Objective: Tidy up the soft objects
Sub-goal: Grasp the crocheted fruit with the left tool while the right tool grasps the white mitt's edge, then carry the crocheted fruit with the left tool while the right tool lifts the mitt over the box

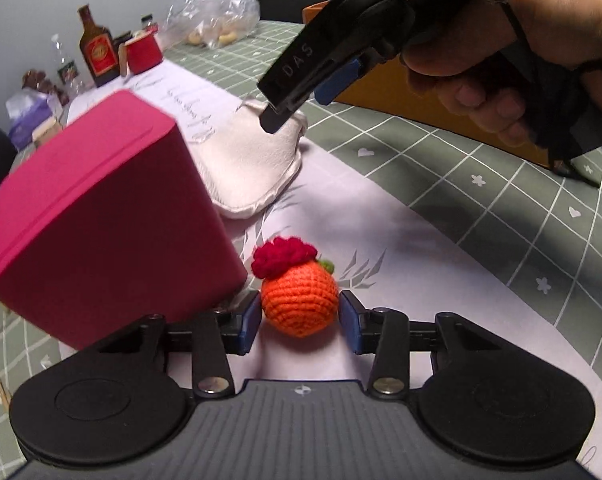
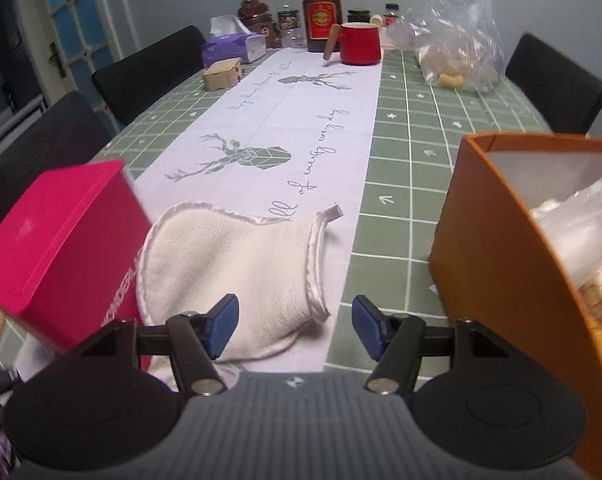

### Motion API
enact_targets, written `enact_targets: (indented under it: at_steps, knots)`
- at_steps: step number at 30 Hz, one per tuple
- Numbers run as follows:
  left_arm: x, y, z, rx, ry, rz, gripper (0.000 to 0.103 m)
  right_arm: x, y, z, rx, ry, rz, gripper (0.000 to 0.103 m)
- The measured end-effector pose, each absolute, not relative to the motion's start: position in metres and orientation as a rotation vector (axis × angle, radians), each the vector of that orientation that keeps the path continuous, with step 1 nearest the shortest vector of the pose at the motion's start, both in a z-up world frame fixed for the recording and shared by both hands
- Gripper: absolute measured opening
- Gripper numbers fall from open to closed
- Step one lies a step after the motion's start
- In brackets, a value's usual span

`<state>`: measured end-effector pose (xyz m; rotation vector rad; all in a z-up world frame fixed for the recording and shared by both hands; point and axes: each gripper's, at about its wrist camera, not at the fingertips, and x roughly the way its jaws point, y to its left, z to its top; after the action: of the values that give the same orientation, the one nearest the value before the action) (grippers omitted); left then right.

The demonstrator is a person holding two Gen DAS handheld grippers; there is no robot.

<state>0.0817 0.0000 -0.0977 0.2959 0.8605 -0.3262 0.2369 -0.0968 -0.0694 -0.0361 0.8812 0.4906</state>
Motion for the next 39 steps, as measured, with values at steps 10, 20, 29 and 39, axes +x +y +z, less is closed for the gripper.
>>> enact_targets:
  at_steps: [10, 20, 29, 39]
  knots:
    - [0.075, 0.003, -0.094, 0.259, 0.849, -0.335, 0.047, 0.254, -0.075, -0.095, 0.028, 0.928, 0.450, 0.041]
    - [0.075, 0.010, -0.087, 0.220, 0.832, -0.345, 0.047, 0.252, -0.083, -0.084, 0.024, 0.910, 0.471, 0.004]
    - [0.068, 0.007, -0.081, 0.229, 0.811, -0.344, 0.047, 0.229, -0.087, -0.042, -0.099, 0.803, 0.469, 0.003]
    - [0.064, 0.006, -0.071, 0.210, 0.792, -0.340, 0.047, 0.201, -0.127, 0.002, -0.041, 0.747, 0.500, 0.003]
